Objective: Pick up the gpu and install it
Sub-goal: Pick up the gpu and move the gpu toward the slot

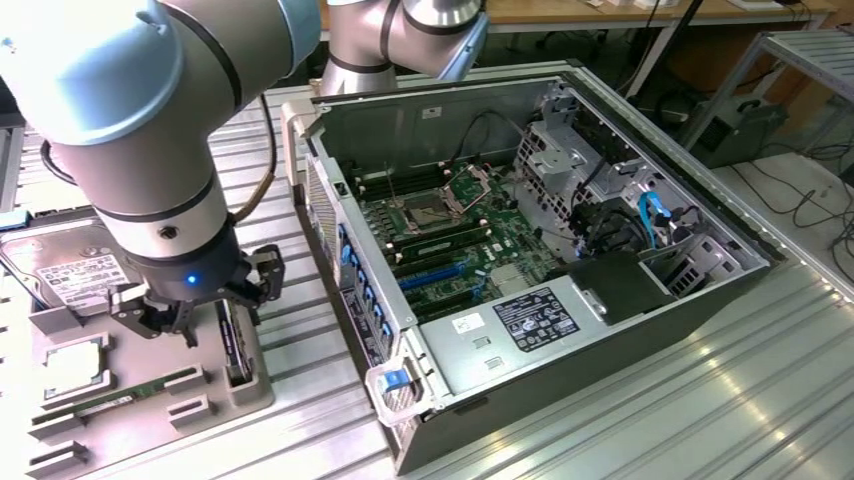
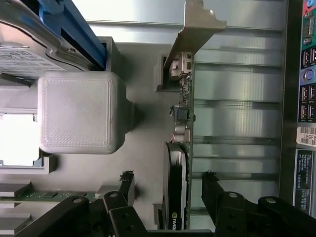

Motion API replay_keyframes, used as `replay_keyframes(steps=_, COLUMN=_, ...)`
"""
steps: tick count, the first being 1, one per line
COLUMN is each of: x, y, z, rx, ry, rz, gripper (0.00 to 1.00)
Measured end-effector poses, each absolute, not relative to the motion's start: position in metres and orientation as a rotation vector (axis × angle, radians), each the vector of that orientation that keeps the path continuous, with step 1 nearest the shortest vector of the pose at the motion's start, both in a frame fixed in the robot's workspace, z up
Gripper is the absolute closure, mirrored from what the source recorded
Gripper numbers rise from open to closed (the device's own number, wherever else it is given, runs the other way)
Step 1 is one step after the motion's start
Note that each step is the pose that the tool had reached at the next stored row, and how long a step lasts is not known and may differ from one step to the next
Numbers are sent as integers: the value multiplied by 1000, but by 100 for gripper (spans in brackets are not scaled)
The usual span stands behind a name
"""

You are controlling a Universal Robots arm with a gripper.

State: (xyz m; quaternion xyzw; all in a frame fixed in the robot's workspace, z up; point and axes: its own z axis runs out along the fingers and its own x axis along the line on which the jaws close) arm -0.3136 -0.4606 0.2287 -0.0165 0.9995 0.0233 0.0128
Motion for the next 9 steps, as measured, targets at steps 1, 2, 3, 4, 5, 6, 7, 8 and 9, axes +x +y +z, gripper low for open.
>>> replay_keyframes(steps=1, x=-314, y=-461, z=226, rx=-51, ry=3115, rz=73, gripper=34)
replay_keyframes(steps=2, x=-314, y=-461, z=224, rx=-51, ry=3115, rz=73, gripper=34)
replay_keyframes(steps=3, x=-314, y=-461, z=223, rx=-51, ry=3115, rz=73, gripper=34)
replay_keyframes(steps=4, x=-314, y=-461, z=223, rx=-51, ry=3115, rz=72, gripper=34)
replay_keyframes(steps=5, x=-314, y=-461, z=223, rx=-51, ry=3115, rz=72, gripper=34)
replay_keyframes(steps=6, x=-314, y=-461, z=223, rx=-51, ry=3115, rz=72, gripper=34)
replay_keyframes(steps=7, x=-314, y=-461, z=223, rx=-51, ry=3115, rz=72, gripper=34)
replay_keyframes(steps=8, x=-314, y=-461, z=223, rx=-51, ry=3115, rz=72, gripper=34)
replay_keyframes(steps=9, x=-314, y=-461, z=223, rx=-51, ry=3115, rz=73, gripper=34)
